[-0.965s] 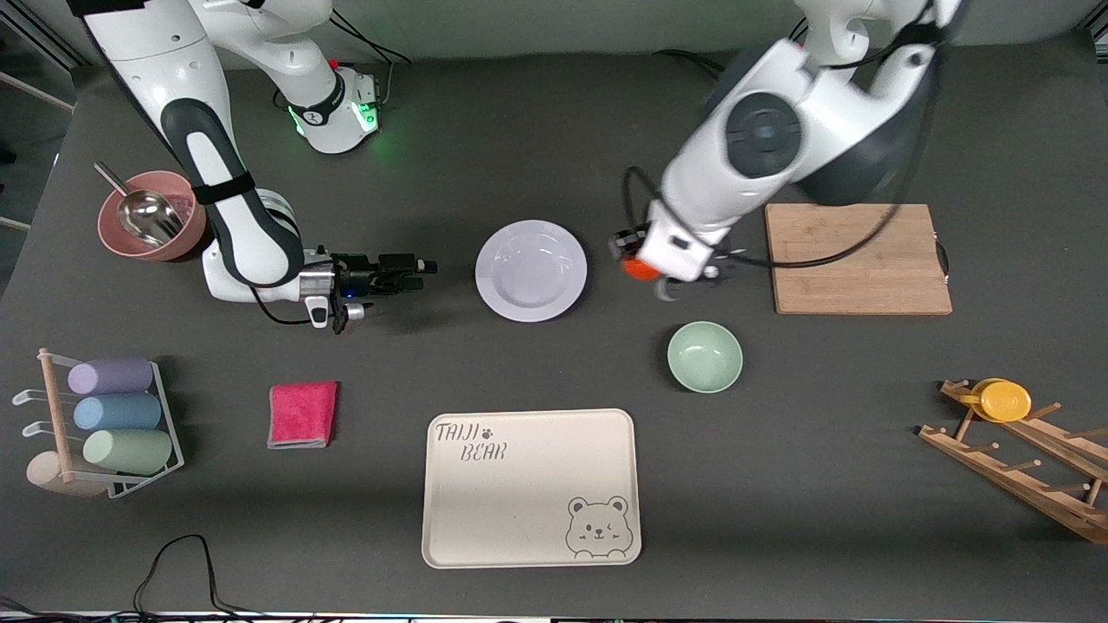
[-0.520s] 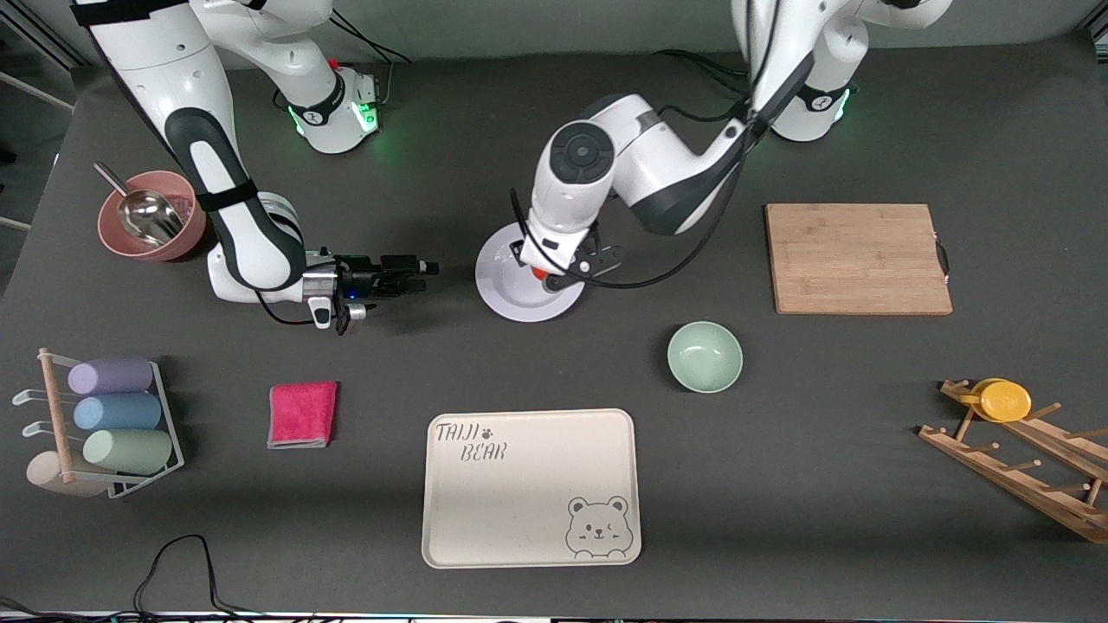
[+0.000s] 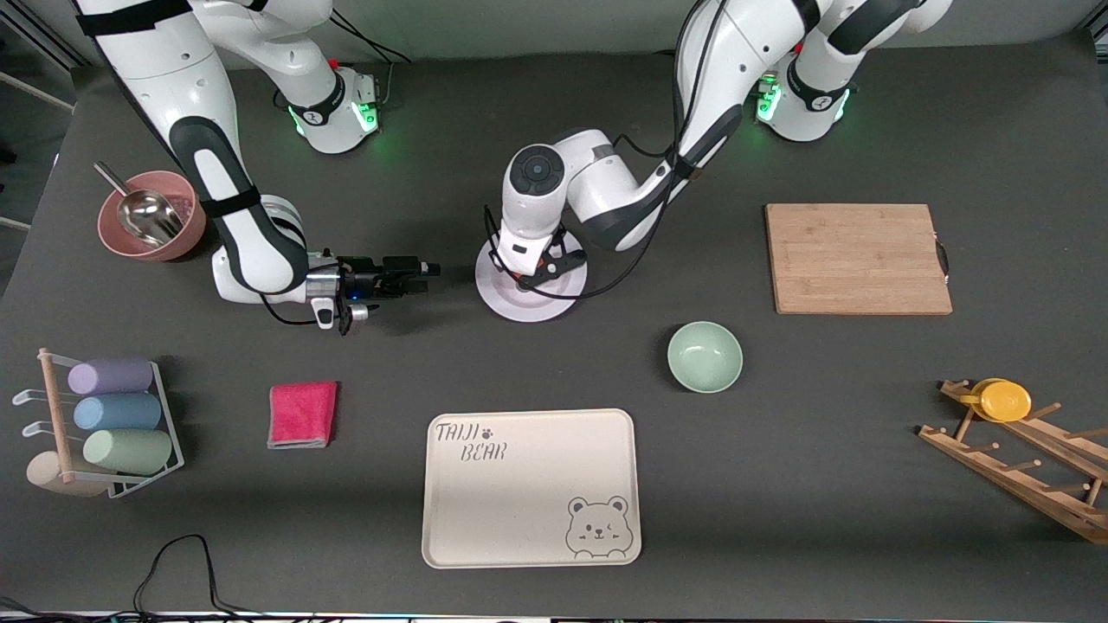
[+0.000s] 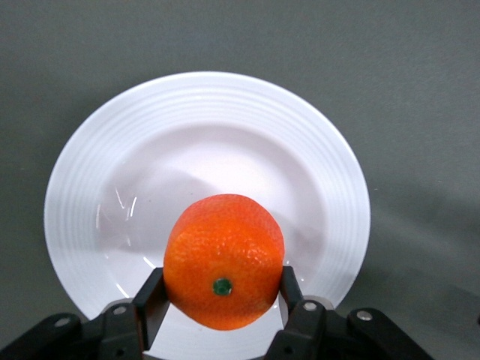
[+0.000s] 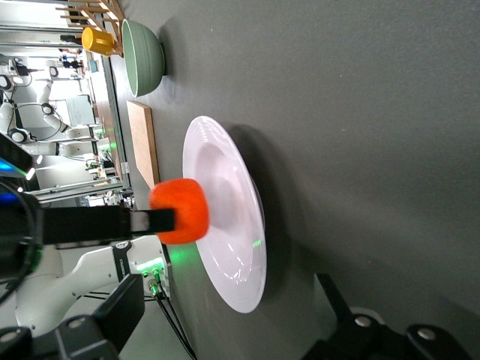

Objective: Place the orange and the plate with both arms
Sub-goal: 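Lower the orange onto the plate and open the left gripper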

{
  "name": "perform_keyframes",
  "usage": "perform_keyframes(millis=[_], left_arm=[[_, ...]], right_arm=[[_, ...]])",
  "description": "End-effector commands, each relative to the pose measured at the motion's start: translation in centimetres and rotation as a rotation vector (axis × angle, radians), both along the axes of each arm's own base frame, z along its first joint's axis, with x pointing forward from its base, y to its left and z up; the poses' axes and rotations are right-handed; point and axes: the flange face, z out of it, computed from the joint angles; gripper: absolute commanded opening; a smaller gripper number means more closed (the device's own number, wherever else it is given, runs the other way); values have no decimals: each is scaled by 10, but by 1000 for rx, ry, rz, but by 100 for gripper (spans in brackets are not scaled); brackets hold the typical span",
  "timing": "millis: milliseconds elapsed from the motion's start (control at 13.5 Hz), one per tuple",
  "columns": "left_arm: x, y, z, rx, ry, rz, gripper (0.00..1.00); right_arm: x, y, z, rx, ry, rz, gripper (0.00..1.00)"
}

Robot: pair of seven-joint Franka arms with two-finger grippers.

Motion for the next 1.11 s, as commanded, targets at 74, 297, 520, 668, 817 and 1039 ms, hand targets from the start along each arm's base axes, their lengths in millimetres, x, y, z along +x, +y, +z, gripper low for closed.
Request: perform_keyframes(millis=[74,297,520,668,817,1039], left_arm=[[-8,0,-1,6,-31,13,5],[-9,0,-3,9,-27,15,65],[-9,2,-3,18,-22,32,100],[-4,7,2,28,-22,40,100],[9,22,21,77,-19,39,100],[67,89,84,129,-45,-4,100]], right_arm=[[-2,14,-5,31,-16,-19,100],[-4,32,-4,51,-19,-39,100],[-6,29,-16,34,-53,-34,100],[-8,30,-20,43,-60,-45,100],[-11,38,-22,48,-64,-37,100],[-13,50,-24,38,-72,-52,100]])
